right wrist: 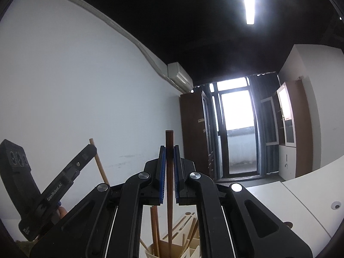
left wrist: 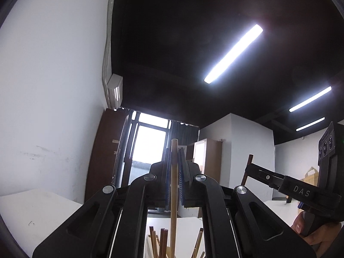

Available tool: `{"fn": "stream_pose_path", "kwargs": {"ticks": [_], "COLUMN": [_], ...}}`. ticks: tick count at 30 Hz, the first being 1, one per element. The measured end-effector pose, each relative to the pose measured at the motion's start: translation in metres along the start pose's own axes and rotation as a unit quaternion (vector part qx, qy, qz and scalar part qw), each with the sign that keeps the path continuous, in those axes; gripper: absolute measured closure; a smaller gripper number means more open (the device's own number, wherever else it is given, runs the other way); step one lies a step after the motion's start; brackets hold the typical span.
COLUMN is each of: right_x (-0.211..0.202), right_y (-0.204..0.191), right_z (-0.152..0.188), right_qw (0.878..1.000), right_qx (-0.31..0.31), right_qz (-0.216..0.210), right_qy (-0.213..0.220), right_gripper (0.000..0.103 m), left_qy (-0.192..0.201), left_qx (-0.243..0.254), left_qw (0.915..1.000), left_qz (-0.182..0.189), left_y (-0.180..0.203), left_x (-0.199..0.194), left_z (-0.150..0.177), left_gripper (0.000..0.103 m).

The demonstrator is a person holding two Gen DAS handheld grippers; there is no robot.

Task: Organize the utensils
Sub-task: 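Lift both held chopsticks upright and carry them over the cream holder, then lower both chopsticks into the holder slots and open both tools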

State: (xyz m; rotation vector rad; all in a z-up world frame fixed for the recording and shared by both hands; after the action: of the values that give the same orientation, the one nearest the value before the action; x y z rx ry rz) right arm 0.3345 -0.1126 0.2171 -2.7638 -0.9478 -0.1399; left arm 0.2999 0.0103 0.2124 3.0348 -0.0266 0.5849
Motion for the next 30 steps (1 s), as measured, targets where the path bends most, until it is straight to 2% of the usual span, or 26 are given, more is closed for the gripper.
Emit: {"fn": "stream_pose_path", "kwargs": {"ticks": [9, 16, 22, 30], "right_x": [0.017, 0.022, 0.016, 0.018], "right_y": [0.0, -0.005, -0.005, -0.008], "right_z": [0.027, 0.05, 0.062, 0.071], "right_qw": [0.998, 0.996, 0.995, 0.992], "right_qx": [0.0, -0.009, -0.01, -0.028], "right_qz": [0.002, 0.007, 0.011, 0.018], "right_qy": [-0.056, -0.086, -0.102, -0.121], "right_gripper": [0.095, 0.095, 0.095, 0.095], "left_qy": [-0.064, -0.117, -0.14, -0.146], "left_qx": [0.013, -0.003, -0.015, -0.001], "left_qw": [0.9979, 0.993, 0.9898, 0.9889], "left_qz": [0.003, 0.016, 0.023, 0.025], "left_y": [-0.004, -0.017, -0.024, -0.024], "left_x": [0.022, 0.032, 0.037, 0.035], "left_z": [0.04, 0.069, 0.081, 0.088], "left_gripper": [0.097, 0.097, 0.097, 0.097]}}
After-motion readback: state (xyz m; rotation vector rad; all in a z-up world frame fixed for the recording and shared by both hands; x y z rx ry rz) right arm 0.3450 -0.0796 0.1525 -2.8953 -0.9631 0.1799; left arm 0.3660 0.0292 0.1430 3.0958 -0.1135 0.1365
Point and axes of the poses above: each gripper's, at about its wrist camera, not at the fingertips, and x roughly the way its jaws point, y to its right, z to its underside, the point moved 10 cm from there along x, roughly the way its jaws point, and after that the axes turned 5 degrees about x, right-handed, at the moved point
